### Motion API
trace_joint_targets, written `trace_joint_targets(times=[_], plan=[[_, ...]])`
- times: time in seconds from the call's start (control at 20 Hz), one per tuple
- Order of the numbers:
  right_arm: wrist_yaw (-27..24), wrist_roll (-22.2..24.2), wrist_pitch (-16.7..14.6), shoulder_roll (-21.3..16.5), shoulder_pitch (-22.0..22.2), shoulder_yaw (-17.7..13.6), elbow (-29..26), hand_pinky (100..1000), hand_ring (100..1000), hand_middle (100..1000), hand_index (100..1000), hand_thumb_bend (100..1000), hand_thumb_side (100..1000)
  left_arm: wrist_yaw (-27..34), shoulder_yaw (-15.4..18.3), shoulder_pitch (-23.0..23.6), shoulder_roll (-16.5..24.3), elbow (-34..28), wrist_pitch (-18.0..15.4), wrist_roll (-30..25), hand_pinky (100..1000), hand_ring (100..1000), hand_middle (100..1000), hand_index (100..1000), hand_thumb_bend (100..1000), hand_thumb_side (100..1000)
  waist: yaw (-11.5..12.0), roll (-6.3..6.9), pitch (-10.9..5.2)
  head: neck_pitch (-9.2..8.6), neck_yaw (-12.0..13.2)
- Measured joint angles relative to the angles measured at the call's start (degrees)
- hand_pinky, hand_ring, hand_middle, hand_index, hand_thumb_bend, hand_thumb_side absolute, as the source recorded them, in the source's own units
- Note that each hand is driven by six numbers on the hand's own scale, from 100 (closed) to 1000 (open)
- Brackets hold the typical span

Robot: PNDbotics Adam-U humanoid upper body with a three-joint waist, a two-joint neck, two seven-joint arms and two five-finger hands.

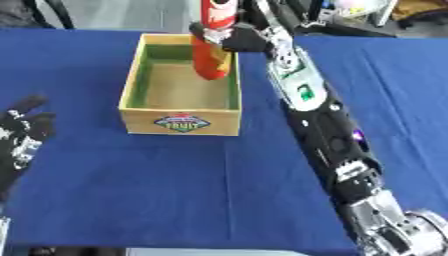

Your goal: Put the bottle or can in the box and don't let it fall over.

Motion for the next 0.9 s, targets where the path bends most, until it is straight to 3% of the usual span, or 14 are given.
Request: trace_joint_targets(times=[0.25, 0.5, 0.7, 0.9], plan=[[4.5, 0.6, -0.4, 4.0, 0.8, -0.3, 1.4, 498, 491, 420, 569, 407, 100, 0.2, -0.3, -0.4, -0.3, 0.0, -0.1, -0.2, 743, 833, 879, 920, 667, 728, 1.3, 0.07, 0.19, -0.66, -1.2], [8.2, -0.3, -0.8, 4.9, 1.9, -1.1, 2.5, 517, 518, 448, 597, 426, 100, 0.2, -0.3, -0.4, -0.3, 0.0, -0.1, -0.3, 743, 832, 879, 920, 667, 728, 1.4, 0.07, 0.34, -0.96, -1.5], [10.3, -2.4, -0.6, 5.0, 2.2, -1.8, 3.5, 554, 588, 528, 690, 552, 112, 0.2, -0.3, -0.4, -0.3, 0.0, -0.1, -0.3, 743, 832, 878, 920, 668, 727, 1.3, 0.07, 0.34, -0.98, -1.5], [12.2, -2.9, -0.7, 5.0, 2.6, -1.9, 4.8, 622, 695, 647, 783, 636, 219, 0.2, -0.3, -0.4, -0.3, 0.0, -0.1, -0.3, 743, 832, 878, 920, 668, 728, 0.9, 0.07, 0.34, -1.0, -1.5]])
